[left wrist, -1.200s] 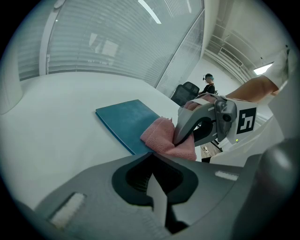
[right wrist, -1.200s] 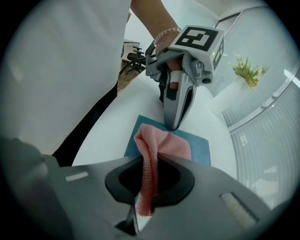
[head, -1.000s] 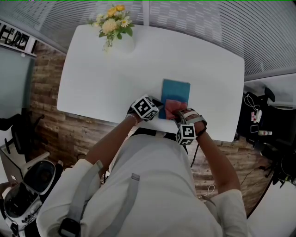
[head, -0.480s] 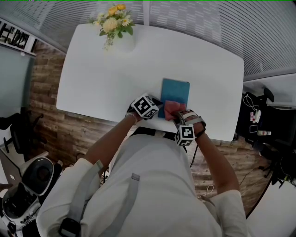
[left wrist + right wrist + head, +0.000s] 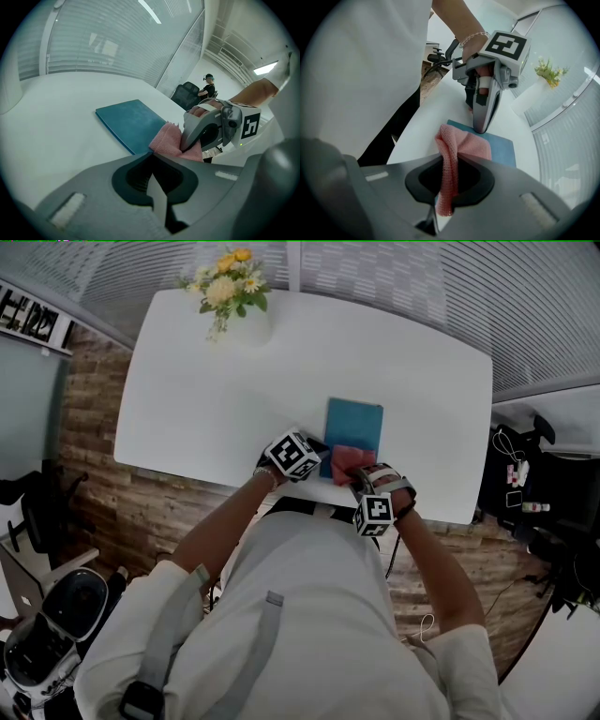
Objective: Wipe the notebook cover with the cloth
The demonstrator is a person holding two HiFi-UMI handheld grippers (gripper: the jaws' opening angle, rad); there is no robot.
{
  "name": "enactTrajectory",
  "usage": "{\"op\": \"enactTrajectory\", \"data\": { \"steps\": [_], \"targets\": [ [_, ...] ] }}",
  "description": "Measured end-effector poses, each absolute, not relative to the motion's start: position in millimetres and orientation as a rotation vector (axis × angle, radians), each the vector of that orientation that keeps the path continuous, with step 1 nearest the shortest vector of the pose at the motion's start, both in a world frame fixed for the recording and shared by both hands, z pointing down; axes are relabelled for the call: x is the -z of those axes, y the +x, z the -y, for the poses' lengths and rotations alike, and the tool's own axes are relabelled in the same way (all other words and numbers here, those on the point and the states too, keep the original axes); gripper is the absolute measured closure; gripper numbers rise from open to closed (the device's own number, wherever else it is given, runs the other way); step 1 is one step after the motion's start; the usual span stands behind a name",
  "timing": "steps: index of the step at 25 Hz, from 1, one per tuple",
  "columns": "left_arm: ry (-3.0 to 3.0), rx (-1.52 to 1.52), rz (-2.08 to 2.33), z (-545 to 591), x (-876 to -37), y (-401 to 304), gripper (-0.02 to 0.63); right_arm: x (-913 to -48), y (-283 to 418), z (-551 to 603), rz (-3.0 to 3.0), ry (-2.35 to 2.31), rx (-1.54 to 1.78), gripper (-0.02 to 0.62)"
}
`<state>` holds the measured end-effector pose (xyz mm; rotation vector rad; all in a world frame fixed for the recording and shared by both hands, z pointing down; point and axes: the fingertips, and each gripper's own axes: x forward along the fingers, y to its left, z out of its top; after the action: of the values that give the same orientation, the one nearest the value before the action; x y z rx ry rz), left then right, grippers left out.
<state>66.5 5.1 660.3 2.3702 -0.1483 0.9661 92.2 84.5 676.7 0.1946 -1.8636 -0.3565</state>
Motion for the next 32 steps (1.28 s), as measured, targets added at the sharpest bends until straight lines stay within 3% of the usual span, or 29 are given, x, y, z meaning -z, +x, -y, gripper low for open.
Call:
{"op": "enactTrajectory", "data": {
  "steps": [16, 32],
  "targets": [
    [2.376, -0.964, 0.152, -7.5, -658.0, 67.5, 0.607, -664.3, 86.9, -99.7, 1.88, 0.112, 0.289, 0.569],
    [2.378, -0.966, 0.155, -6.7, -658.6, 68.2, 0.607, -629.5, 151.4, 36.5, 1.746, 0.436, 0.529, 0.568]
  ]
}}
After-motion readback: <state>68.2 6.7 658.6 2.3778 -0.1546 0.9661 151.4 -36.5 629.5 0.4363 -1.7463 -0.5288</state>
